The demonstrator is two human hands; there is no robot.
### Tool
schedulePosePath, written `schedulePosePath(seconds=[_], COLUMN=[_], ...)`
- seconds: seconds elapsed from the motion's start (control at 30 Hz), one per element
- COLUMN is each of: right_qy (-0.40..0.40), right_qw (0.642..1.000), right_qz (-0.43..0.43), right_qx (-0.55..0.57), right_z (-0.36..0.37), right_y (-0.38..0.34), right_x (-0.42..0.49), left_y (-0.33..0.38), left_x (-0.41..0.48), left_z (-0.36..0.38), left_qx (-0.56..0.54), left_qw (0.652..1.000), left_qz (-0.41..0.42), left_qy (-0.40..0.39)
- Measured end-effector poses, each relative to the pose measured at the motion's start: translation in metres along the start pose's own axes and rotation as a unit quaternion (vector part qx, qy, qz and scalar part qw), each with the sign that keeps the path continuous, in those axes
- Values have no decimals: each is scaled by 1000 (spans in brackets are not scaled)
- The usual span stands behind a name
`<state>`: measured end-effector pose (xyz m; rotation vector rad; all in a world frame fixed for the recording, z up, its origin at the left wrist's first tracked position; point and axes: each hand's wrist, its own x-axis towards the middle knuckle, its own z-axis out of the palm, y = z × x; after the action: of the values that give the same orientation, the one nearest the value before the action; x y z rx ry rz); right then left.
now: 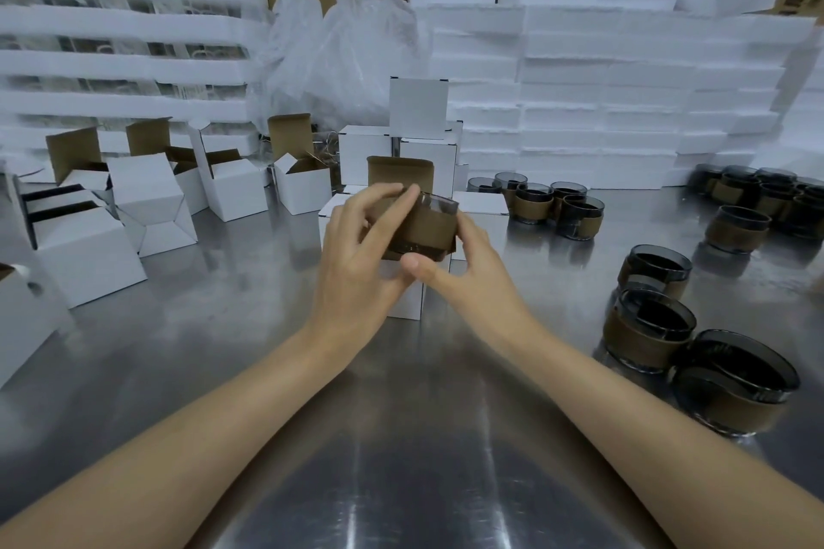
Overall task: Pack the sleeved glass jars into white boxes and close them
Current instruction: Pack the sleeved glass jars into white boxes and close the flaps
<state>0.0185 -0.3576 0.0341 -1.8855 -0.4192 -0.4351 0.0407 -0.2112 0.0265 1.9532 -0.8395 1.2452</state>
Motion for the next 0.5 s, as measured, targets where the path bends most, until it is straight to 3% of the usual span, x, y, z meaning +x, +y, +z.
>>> schedulePosePath(seconds=[0.07, 0.2, 0.33, 0.5], right_qy=[9, 3, -21, 9], right_qw=[997, 990, 994, 999], right_qz=[23, 17, 3, -29], right_qx=[74, 140, 112, 28], right_z=[0, -4, -5, -8], right_y=[3, 6, 9, 9], right_x=[0, 4, 4, 6], left_y=[-1, -3, -4, -9], left_x=[-1, -1, -1, -1], left_z=[1, 1, 0, 1], left_qx=[-19, -43, -48, -74], left_qw=[1000, 992, 991, 990], left_qz=[-12, -122, -124, -121], left_qy=[-4, -12, -4, -21])
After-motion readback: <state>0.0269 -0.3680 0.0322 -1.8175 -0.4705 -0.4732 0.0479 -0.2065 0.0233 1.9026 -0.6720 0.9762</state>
